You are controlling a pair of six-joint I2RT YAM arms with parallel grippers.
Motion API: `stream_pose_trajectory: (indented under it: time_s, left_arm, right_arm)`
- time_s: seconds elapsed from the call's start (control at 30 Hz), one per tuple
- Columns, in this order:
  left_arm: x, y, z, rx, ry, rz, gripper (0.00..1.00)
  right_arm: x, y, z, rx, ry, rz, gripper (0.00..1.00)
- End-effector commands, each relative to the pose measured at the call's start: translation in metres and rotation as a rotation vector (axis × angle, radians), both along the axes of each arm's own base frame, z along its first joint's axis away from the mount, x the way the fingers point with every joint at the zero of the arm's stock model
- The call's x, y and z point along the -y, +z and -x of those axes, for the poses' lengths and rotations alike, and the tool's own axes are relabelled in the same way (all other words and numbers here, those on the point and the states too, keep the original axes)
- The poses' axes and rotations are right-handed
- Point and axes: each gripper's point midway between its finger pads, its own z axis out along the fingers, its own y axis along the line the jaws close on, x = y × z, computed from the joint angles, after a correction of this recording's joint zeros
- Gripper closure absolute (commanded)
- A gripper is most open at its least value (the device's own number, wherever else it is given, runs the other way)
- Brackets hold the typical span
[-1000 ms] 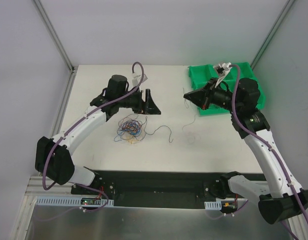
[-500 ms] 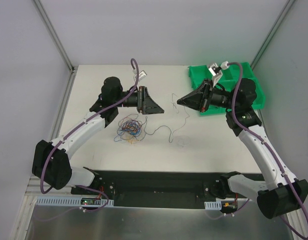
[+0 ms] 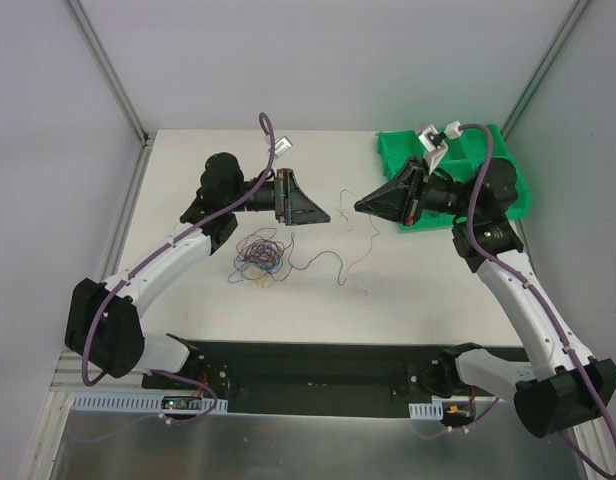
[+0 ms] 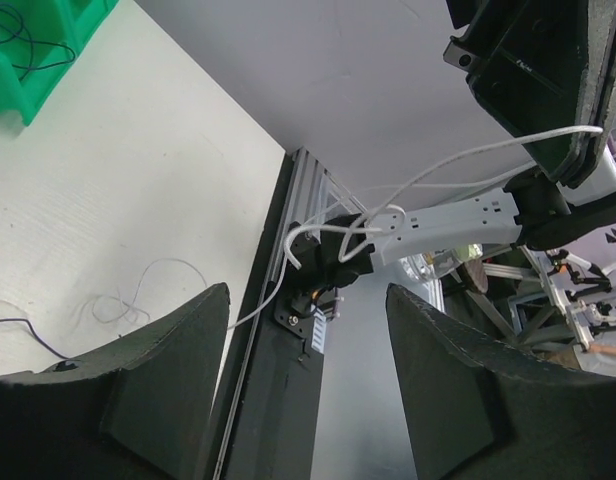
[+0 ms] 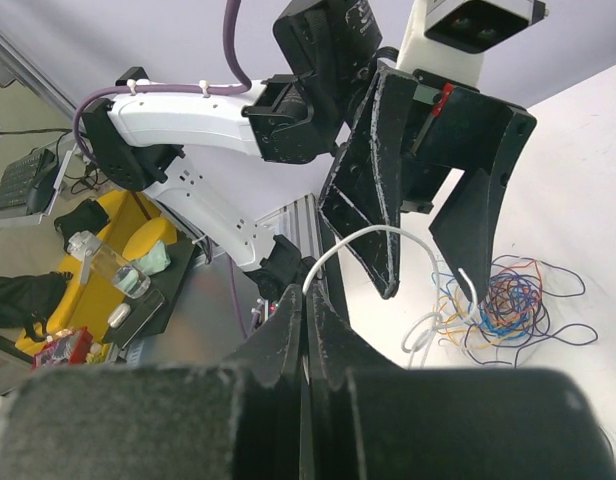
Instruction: Untangle the cables
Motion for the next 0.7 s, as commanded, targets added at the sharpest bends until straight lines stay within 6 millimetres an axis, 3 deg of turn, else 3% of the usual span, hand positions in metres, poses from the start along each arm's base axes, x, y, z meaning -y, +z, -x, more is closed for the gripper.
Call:
stream_pose_trajectory:
  time_s: [0.0, 0.43, 0.67]
  left_arm:
    - [0.005, 0.022, -0.001, 0.064, -0.015, 0.051, 0.38]
    - [0.012, 0.036, -0.005, 0.078, -0.018, 0.091, 0.48]
    - [0.015, 0.036, -0.002, 0.086, -0.035, 0.092, 0.61]
  right_arm:
    - [0.000, 0.010, 0.015, 0.075, 0.054, -0.019, 1.00]
    - [-0.004, 0.009, 0.021, 0.079, 0.084, -0.018, 1.00]
    - [-0.006, 0.010, 0.023, 0.082, 0.092, -0.019, 1.00]
